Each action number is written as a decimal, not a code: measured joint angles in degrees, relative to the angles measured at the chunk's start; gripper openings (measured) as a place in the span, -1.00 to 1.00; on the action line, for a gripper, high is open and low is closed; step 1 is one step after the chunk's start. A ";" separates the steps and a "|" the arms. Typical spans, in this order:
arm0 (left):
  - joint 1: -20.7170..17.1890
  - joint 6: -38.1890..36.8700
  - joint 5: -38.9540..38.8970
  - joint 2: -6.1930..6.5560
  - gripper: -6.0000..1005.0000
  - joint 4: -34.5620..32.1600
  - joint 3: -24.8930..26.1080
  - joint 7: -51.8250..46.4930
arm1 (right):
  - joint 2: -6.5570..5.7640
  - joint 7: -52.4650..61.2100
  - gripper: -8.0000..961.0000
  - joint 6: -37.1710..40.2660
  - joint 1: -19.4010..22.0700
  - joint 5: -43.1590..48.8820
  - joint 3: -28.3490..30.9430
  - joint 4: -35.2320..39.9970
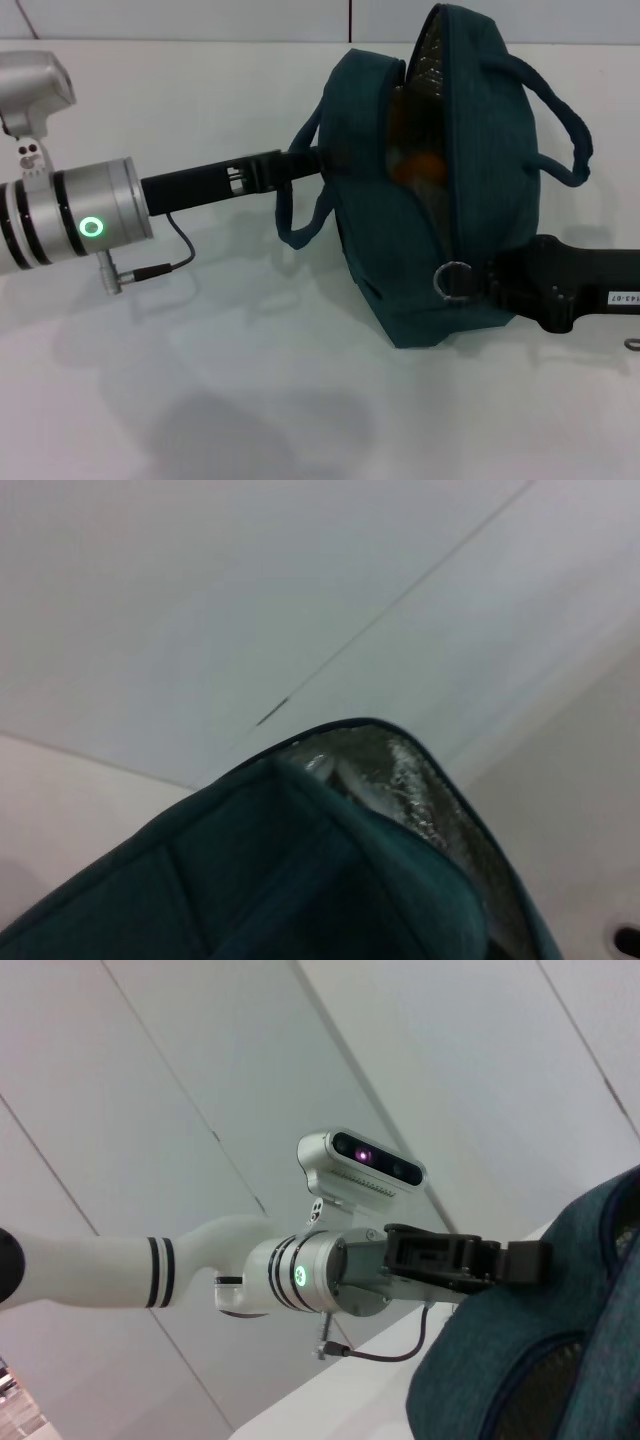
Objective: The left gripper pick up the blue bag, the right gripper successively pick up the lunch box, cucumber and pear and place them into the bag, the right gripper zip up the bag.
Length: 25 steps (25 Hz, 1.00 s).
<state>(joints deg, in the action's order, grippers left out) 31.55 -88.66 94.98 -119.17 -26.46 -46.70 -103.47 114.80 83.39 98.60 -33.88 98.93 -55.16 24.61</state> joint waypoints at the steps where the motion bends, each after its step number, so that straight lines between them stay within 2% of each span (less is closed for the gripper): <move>1: -0.12 -0.35 -0.29 0.00 -0.61 0.00 0.01 0.80 | -0.03 0.00 -0.96 0.15 -0.07 -0.01 -0.06 0.00; 6: -1.44 -2.35 -2.22 0.42 -0.25 0.00 0.04 5.64 | -0.30 0.02 -0.96 1.57 -0.13 -0.20 0.09 0.00; 12: -4.97 -2.82 -6.41 0.78 0.00 0.01 1.14 13.76 | -1.33 0.05 -0.96 4.86 0.06 -3.13 0.14 0.00; 17: -6.39 -3.01 -4.41 0.71 0.20 0.28 1.03 16.87 | -1.71 0.63 -0.96 5.68 -0.20 -5.28 0.14 0.00; 25: -8.31 -3.20 -0.36 -0.15 0.18 0.69 0.06 22.35 | -1.59 1.29 -0.96 5.45 -1.53 -7.52 0.14 0.00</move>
<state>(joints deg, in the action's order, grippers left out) 23.24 -91.86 94.62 -119.33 -25.77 -46.65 -81.12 113.22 84.69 104.05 -35.41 91.41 -55.02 24.61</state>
